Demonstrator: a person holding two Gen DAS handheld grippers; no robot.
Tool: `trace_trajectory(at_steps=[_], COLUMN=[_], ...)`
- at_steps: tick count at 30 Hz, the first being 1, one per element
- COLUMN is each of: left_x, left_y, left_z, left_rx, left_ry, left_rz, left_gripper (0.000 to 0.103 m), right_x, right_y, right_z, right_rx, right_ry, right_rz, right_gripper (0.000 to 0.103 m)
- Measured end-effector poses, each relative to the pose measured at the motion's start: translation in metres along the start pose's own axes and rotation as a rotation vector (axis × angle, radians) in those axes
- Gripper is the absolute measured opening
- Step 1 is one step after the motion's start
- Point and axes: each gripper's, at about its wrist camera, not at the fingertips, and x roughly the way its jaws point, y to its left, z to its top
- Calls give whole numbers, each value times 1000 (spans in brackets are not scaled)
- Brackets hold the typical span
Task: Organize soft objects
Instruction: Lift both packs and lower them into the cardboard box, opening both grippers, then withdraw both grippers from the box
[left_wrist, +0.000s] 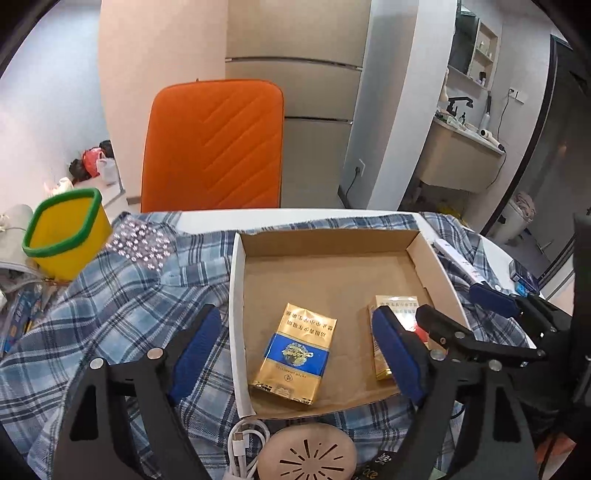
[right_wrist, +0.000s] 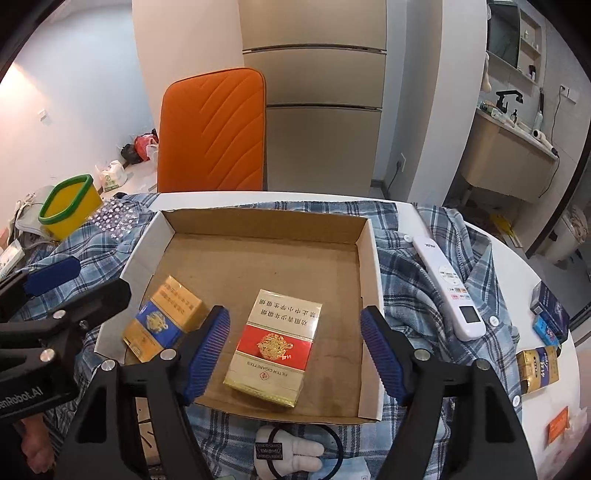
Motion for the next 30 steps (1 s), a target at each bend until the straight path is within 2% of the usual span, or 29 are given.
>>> trace_trajectory(at_steps=[7, 12, 16, 18, 19, 21, 25, 30], left_x=[-34, -76, -111, -128, -136, -149, -161, -168], left_y=[-6, -8, -10, -8, -7, -9, -16, -17], left_z=[4, 6, 2, -3, -7, -13, -24, -42], left_rx=[13, 9, 23, 13, 14, 35, 59, 58], left_ry=[-85, -199, -297, -345, -373, -423, -436, -479], left_rz=[-1, -38, -37, -51, -53, -35, -18, -36], left_gripper=[83, 83, 93, 99, 103, 103, 103, 103], right_x=[-28, -67, -105, -124, -133, -146, -168, -184], right_y=[1, -1, 0, -1, -1, -2, -6, -14], right_z=[2, 3, 1, -3, -7, -13, -31, -53], right_rx=[-18, 5, -6, -17, -25, -37, -31, -8], right_ry=[-60, -150, -240, -286, -310, -342, -390, -411], right_rz=[-14, -29, -36, -40, -42, -53, -56, -59], right_gripper=[76, 76, 77, 86, 86, 86, 87, 89])
